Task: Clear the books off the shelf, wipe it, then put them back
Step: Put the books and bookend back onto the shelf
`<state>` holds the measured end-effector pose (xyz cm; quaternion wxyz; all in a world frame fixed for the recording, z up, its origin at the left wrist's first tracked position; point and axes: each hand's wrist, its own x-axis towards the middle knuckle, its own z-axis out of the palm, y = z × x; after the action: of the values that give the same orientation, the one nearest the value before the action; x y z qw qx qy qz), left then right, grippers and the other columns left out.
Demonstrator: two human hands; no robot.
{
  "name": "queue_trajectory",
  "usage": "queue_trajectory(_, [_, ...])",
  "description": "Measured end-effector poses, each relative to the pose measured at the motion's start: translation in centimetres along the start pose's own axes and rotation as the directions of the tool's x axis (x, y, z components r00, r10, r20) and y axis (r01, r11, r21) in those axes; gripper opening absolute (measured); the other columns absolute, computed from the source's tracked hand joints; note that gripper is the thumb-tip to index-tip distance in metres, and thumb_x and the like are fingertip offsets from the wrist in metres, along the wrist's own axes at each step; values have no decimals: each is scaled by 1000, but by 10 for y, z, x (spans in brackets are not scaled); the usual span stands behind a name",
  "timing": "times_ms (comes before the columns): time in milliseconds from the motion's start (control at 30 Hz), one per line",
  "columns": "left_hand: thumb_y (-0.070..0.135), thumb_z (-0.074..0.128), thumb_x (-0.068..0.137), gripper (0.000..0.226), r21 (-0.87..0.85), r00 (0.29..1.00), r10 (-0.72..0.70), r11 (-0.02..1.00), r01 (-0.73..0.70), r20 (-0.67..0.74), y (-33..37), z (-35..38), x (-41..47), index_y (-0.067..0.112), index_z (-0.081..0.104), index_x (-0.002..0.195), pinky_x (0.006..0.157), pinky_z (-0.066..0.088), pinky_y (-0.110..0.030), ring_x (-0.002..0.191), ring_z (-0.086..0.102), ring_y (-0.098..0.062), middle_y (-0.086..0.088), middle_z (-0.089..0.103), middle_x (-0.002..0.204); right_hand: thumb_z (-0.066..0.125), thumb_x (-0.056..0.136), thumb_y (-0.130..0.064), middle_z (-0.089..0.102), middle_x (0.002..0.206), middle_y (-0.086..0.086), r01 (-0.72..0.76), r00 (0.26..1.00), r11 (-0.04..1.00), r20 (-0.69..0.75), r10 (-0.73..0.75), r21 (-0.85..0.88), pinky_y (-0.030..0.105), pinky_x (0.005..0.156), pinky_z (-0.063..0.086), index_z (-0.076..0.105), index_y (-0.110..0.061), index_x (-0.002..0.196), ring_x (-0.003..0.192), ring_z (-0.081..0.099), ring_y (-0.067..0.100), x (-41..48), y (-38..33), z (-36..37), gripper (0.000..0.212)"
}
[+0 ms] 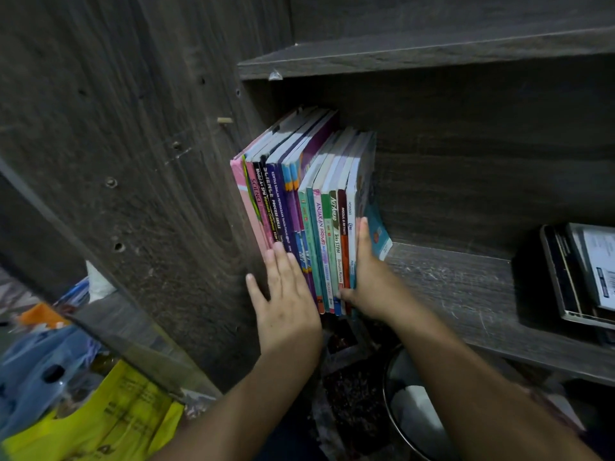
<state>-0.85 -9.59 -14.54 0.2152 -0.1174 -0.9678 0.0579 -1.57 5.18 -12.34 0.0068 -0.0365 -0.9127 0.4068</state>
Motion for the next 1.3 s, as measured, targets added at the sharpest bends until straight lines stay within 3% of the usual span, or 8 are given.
queue_trajectory(200, [27, 36, 99, 80, 9, 982, -77, 997, 77, 171, 5, 2, 6, 1, -26, 142, 111, -8, -61, 141, -27, -37, -21, -41, 146, 81, 76, -18, 47, 143, 5, 5, 999, 1000, 43, -6, 23, 29, 88, 42, -40, -43, 136, 106, 57, 15, 2, 13, -6, 137])
queue_trajectory(267, [35, 48, 92, 89, -114, 978, -69, 989, 92, 195, 5, -20, 6, 5, -10, 151, 113, 1, -59, 145, -19, -33, -16, -26, 156, 85, 70, -17, 47, 144, 6, -8, 997, 1000, 72, 7, 14, 30, 88, 44, -40, -49, 133, 109, 58, 17, 3, 16, -11, 143])
queue_trajectory(367, [23, 63, 75, 87, -338, 986, -68, 941, 14, -151, -11, -66, 22, 8, 21, 150, 113, 20, -50, 146, 15, -27, -10, 17, 158, 86, 68, -15, 46, 144, 9, -24, 996, 1000, 91, 23, 4, 33, 86, 46, -43, -51, 129, 106, 58, 17, 5, 21, -13, 147])
queue_trajectory(667, [14, 57, 67, 81, -281, 930, 8, 952, -119, -368, -42, -93, 71, 2, 34, 143, 112, 23, -40, 145, 23, -28, -14, 38, 148, 87, 65, -19, 30, 153, -2, -14, 997, 950, -72, 38, 312, 52, 107, 39, -35, -66, 124, 136, 37, 21, 7, 36, 36, 144])
queue_trajectory(800, [20, 53, 69, 77, -328, 913, 16, 930, -163, -408, -43, -95, 73, 3, 36, 142, 112, 22, -40, 144, 23, -27, -12, 38, 147, 78, 74, -5, 20, 158, 2, -130, 975, 874, 221, 27, 469, 39, 95, 51, -14, -58, 142, 133, 42, 21, 9, 47, 3, 126])
queue_trajectory(967, [26, 46, 89, 56, -378, 822, -38, 900, -220, -568, -39, -76, 83, -1, 43, 138, 113, 23, -44, 140, 30, -30, -16, 44, 141, 57, 84, -58, 45, 146, -4, -260, 965, 599, 186, 184, 757, 50, 115, 24, 36, -43, 144, 136, 39, 20, 26, 57, -9, 65])
queue_trajectory(1167, [69, 19, 87, 95, -419, 738, -114, 875, -243, -665, -18, -44, 101, -7, 36, 140, 118, 8, -46, 141, 15, -41, -24, 33, 147, 34, 64, -92, 7, 161, -4, -75, 939, 630, -158, 306, 773, 55, 116, 13, 9, -40, 152, 147, 10, 22, 55, 31, 29, 106])
queue_trajectory(1300, [92, 17, 66, 128, -449, 751, -135, 863, -232, -646, -4, -38, 105, -11, 24, 143, 116, 0, -55, 140, 4, -49, -33, 18, 150, 30, 51, -102, 21, 159, 0, -28, 921, 682, -246, 302, 731, 53, 116, 20, 20, -35, 152, 144, 22, 20, 80, 39, 36, 121])
